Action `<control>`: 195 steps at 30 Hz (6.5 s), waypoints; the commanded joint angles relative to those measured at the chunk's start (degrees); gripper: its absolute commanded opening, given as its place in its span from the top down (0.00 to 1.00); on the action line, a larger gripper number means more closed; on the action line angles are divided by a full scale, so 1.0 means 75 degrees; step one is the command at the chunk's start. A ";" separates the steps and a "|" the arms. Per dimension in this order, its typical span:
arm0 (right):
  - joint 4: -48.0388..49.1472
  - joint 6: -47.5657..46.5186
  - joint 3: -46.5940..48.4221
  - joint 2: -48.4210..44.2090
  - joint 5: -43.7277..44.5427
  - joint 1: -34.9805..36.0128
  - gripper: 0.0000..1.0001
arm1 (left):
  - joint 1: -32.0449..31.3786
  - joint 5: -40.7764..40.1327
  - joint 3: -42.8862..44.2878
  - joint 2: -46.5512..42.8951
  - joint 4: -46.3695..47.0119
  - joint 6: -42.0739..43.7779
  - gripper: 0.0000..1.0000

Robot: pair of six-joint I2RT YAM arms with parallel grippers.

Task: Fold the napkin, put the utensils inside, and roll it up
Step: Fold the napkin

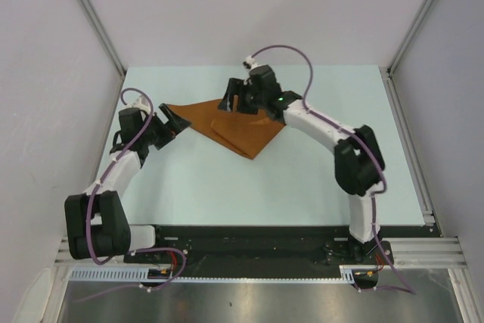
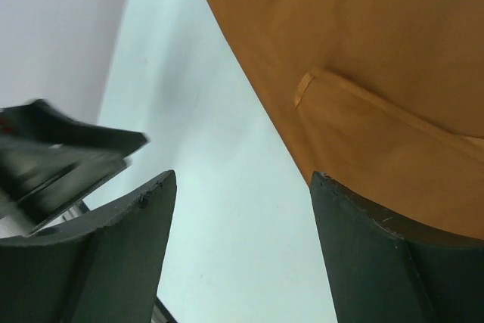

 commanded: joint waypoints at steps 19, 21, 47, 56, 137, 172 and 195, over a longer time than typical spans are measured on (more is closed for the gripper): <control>0.0714 -0.0367 -0.4536 -0.5331 -0.0177 -0.1767 0.23 | -0.0047 -0.3286 0.0035 0.2853 0.3116 -0.2106 0.30; 0.0691 -0.0344 -0.4641 -0.5437 -0.0270 -0.1826 0.23 | -0.0047 -0.3497 0.0035 0.3017 0.3398 -0.2223 0.34; 0.0643 -0.0473 -0.5110 -0.5695 -0.1560 -0.3021 0.23 | -0.0445 -0.4623 0.2249 0.5221 0.3364 -0.2704 0.44; 0.0702 -0.0473 -0.5122 -0.5672 -0.1771 -0.3302 0.23 | -0.0504 -0.4940 0.2941 0.5502 0.2508 -0.2809 0.53; 0.0022 -0.0567 -0.5966 -0.6023 -0.1267 -0.2904 0.23 | -0.4805 -0.0978 0.0175 0.3510 0.4535 0.3448 1.00; 0.2577 0.1261 -0.5404 -0.1559 -0.1713 -0.2330 0.37 | -0.2944 -0.1354 0.0867 0.0767 0.1312 0.0801 0.10; 0.2542 0.1297 -0.4537 -0.0012 -0.1290 -0.2775 0.85 | -0.1746 -0.0592 0.2414 0.4237 0.2191 0.0202 0.24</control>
